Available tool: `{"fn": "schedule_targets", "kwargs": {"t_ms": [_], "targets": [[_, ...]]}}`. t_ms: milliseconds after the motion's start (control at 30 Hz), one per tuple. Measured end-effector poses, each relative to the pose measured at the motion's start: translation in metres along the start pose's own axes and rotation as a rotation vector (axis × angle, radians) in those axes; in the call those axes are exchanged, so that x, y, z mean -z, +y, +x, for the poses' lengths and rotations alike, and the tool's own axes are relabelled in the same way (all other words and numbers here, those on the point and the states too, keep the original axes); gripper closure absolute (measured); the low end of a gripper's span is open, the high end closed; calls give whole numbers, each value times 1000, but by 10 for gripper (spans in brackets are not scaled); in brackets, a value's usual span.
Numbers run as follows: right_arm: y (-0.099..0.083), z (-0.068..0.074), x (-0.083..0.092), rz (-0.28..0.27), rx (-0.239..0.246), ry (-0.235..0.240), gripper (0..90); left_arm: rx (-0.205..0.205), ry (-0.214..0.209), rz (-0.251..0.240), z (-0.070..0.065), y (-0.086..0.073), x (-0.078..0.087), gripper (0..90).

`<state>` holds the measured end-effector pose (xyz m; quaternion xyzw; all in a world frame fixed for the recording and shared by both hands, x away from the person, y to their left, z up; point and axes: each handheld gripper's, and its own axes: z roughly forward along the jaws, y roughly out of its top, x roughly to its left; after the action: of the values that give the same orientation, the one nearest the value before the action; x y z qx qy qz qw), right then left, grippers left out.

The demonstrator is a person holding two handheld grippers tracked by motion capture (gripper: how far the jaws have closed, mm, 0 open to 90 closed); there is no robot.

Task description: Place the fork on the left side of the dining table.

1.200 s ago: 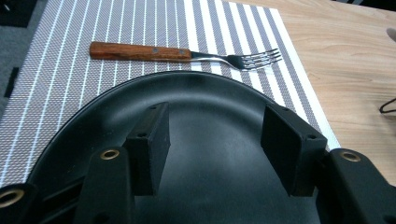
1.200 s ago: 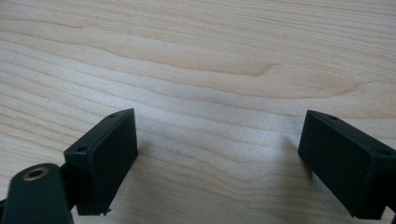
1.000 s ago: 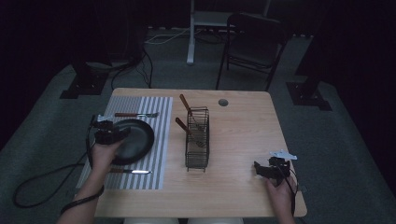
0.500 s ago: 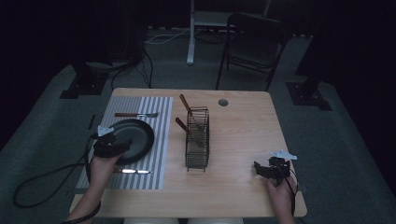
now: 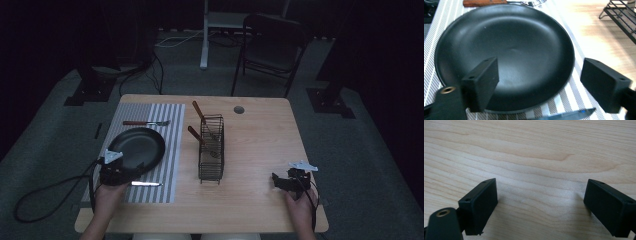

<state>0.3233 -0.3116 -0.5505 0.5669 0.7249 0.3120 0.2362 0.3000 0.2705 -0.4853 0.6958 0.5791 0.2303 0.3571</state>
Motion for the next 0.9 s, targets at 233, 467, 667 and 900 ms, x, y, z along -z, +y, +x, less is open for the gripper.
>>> {"fn": "schedule_targets", "kwargs": {"t_ms": [233,467,667,900], "targets": [[0,0,0,0,-2,0,115,-6,25,4,3,-16,8,100],[0,0,0,1,-1,0,115,-11,82,-35,4,-34,17,100],[0,0,0,1,-2,0,115,-36,127,-24,8,-49,19,100],[0,0,0,1,-2,0,115,-13,165,-6,16,-66,20,101]]}}
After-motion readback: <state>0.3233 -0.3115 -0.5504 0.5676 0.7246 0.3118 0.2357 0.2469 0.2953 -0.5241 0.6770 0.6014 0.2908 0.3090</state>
